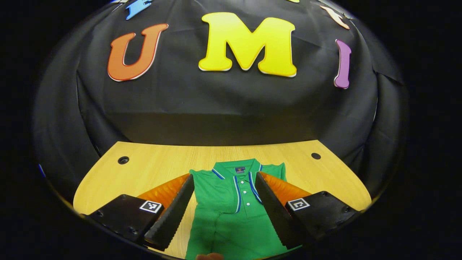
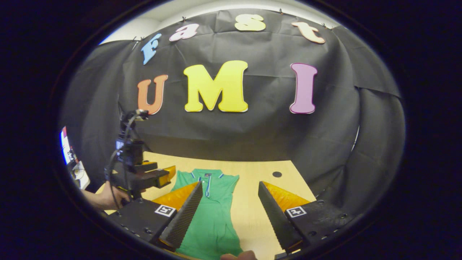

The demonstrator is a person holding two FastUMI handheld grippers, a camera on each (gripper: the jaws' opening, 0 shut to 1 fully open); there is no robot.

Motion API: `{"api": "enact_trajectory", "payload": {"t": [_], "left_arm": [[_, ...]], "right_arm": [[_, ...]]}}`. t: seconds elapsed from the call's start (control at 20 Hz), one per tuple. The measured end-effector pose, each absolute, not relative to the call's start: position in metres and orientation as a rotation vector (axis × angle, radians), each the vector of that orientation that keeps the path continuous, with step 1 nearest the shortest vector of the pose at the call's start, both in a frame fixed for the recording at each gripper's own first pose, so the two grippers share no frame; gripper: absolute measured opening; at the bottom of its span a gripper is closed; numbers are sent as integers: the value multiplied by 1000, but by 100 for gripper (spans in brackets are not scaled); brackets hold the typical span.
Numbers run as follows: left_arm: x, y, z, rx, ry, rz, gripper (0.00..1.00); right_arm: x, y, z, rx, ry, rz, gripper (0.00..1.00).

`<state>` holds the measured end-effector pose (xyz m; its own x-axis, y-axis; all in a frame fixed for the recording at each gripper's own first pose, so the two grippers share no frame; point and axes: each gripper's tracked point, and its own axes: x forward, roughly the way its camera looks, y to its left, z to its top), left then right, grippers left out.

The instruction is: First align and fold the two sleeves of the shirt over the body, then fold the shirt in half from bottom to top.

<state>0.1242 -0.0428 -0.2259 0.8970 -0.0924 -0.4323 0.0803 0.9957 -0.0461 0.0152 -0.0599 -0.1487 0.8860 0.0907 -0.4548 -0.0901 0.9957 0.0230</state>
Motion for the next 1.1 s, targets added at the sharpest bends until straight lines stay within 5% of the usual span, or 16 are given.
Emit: {"api": "enact_trajectory", "payload": {"t": [0.45, 0.7, 1.1], "left_arm": [[21, 7, -187, 1, 453, -55, 100], [-39, 22, -242, 18, 648, -103, 100], [-167, 22, -349, -29, 1113, -266, 100]], "right_arm": [[-4, -65, -192, -48, 564, 198, 97], [-36, -81, -240, -134, 701, 292, 96], [-115, -123, -337, -158, 998, 251, 99]]}}
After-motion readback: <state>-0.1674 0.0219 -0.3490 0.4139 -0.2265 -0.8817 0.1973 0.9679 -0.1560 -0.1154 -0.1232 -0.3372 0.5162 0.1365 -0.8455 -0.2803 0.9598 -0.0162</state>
